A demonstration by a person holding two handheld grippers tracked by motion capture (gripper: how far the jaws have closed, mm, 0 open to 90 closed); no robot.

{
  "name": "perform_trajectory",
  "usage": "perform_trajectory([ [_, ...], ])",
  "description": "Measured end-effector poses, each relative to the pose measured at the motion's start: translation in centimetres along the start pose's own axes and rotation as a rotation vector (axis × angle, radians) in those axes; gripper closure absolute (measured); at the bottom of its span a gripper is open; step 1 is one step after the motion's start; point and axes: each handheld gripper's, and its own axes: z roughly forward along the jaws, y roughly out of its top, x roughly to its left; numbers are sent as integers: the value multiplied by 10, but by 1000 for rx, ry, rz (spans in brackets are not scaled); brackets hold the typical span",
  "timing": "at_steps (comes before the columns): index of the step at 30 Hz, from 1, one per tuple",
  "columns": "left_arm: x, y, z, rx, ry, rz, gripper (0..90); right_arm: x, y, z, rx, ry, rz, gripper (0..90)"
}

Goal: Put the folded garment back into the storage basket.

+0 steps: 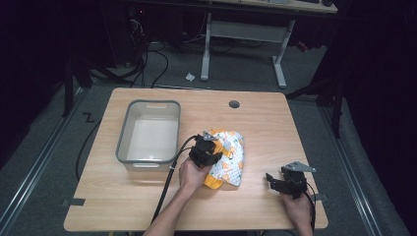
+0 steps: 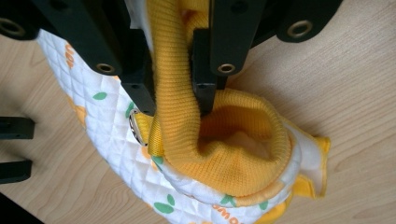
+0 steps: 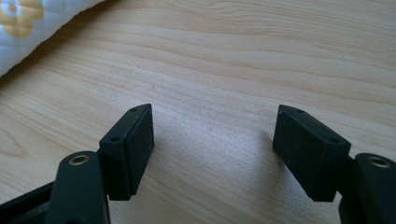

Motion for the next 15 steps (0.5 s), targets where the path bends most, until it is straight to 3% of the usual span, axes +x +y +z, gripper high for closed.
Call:
perform_trajectory([
  [9,-2,3,-17,-55,-12,10,744,0,0,0,0,0,0,296],
  [15,0,4,-23,-64,-26,6,744,0,0,0,0,0,0,296],
])
